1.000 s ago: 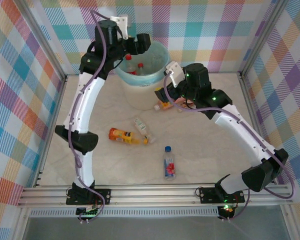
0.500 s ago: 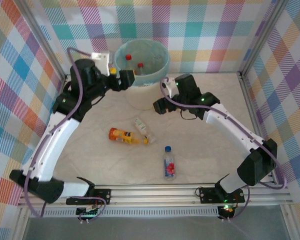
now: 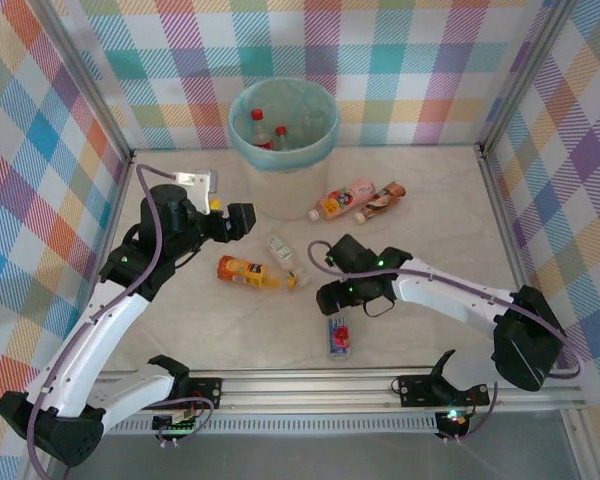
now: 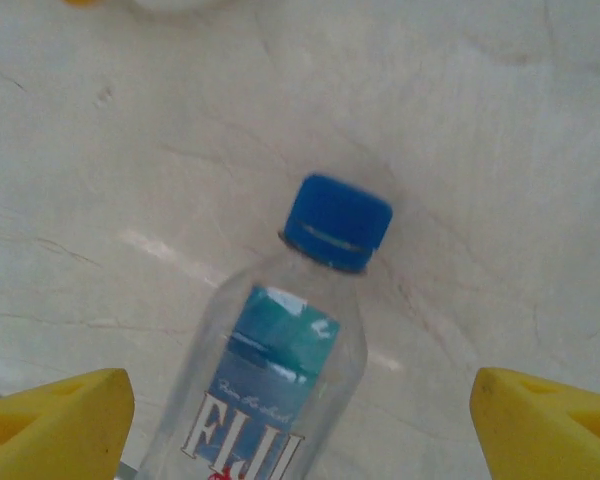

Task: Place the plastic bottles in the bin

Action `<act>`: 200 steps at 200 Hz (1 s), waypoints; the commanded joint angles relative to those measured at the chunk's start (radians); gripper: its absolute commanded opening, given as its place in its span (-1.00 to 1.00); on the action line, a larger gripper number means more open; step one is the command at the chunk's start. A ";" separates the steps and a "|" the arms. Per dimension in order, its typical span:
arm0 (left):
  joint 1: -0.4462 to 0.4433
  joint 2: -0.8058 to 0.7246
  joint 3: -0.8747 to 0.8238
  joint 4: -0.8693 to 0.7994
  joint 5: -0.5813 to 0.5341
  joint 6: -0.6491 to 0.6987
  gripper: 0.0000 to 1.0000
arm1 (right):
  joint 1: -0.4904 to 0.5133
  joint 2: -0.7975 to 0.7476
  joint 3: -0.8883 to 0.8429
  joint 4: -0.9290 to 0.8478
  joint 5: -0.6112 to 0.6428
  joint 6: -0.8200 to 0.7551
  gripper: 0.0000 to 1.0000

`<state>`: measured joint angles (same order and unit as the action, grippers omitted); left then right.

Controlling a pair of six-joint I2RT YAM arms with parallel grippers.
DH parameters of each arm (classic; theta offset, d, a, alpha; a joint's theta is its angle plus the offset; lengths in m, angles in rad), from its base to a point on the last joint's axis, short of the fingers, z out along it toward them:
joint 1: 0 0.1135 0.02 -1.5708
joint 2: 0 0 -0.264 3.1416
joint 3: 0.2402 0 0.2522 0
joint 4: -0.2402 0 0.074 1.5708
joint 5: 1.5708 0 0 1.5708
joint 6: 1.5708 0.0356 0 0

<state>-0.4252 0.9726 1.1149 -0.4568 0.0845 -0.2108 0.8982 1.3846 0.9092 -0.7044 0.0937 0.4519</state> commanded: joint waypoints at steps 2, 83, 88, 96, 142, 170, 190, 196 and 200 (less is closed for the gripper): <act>-0.006 -0.026 -0.006 0.028 -0.020 -0.016 0.75 | 0.034 0.004 -0.044 0.007 0.017 0.100 0.72; -0.006 -0.032 0.002 -0.020 -0.060 -0.031 0.77 | 0.084 0.094 -0.093 0.105 -0.071 0.127 0.65; -0.006 -0.032 0.002 -0.020 -0.060 -0.033 0.77 | 0.084 0.094 -0.095 0.104 -0.071 0.127 0.64; -0.005 -0.031 0.000 -0.020 -0.060 -0.034 0.77 | 0.084 0.092 -0.099 0.102 -0.067 0.124 0.61; -0.006 -0.013 0.001 -0.013 -0.061 -0.039 0.77 | 0.085 0.059 -0.124 0.076 -0.055 0.114 0.39; -0.006 0.005 0.011 -0.020 -0.061 -0.027 0.77 | 0.084 0.037 -0.106 0.030 -0.022 0.074 0.26; -0.006 0.014 0.028 -0.036 -0.081 -0.014 0.77 | 0.084 0.000 -0.090 0.016 -0.005 0.043 0.22; -0.006 0.016 0.032 -0.038 -0.081 -0.012 0.77 | 0.084 -0.015 -0.087 0.019 -0.004 0.030 0.20; -0.006 0.018 0.035 -0.037 -0.082 -0.012 0.77 | 0.084 -0.026 -0.084 0.020 -0.001 0.022 0.18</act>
<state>-0.4252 0.9855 1.1152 -0.4751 0.0242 -0.2390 0.9760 1.4258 0.7971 -0.6521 0.0658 0.5308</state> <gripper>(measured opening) 0.883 0.609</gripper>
